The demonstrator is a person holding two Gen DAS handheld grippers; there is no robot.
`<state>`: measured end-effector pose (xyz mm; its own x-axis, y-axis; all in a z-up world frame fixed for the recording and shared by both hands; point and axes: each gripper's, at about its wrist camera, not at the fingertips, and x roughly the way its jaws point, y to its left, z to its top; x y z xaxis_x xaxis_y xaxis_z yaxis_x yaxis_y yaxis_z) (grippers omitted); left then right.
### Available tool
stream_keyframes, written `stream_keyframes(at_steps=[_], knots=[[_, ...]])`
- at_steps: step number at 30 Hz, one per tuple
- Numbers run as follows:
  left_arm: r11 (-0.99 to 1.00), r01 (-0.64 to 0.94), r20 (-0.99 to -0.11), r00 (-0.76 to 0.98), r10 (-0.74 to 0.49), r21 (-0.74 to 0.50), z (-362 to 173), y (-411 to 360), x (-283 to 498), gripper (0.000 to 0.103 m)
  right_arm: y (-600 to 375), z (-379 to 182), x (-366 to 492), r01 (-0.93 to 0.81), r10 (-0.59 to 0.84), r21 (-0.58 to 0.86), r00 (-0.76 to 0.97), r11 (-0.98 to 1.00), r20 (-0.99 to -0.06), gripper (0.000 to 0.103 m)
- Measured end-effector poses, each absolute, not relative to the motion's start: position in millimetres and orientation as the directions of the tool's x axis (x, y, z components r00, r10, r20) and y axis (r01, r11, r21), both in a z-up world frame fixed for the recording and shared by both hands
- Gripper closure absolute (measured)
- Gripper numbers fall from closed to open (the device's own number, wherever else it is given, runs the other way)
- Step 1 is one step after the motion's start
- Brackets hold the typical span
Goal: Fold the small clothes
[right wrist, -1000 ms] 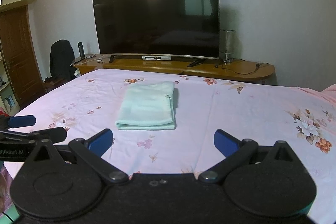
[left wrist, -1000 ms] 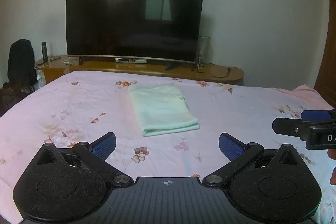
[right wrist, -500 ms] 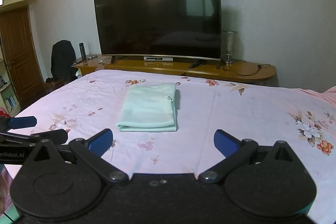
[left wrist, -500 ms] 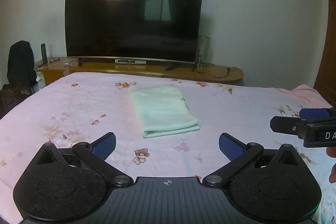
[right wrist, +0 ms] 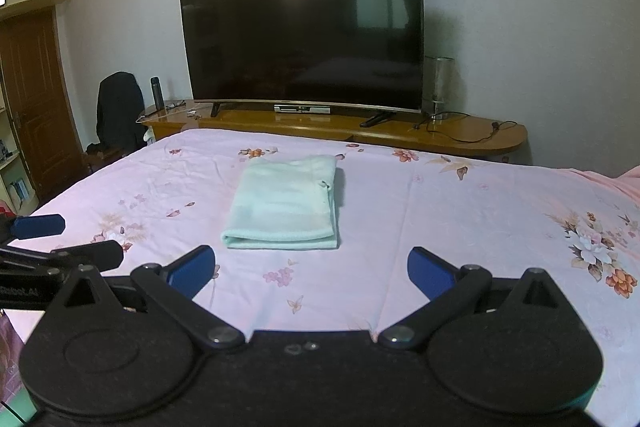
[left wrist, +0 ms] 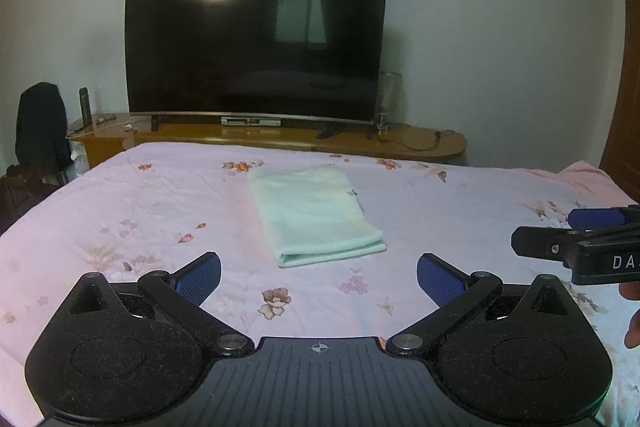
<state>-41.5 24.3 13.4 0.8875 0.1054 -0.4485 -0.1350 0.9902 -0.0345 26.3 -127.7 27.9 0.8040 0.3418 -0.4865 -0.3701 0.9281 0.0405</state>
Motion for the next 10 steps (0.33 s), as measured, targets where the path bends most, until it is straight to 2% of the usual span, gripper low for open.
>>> stream_keyframes(at_steps=[10], knots=[[0.992,-0.122,-0.422,0.901,0.101,-0.024,17.9,26.1,-43.9,0.0,-125.2,23.8,37.3,-0.392,0.359,0.039,0.792,0.919,-0.493,0.001]])
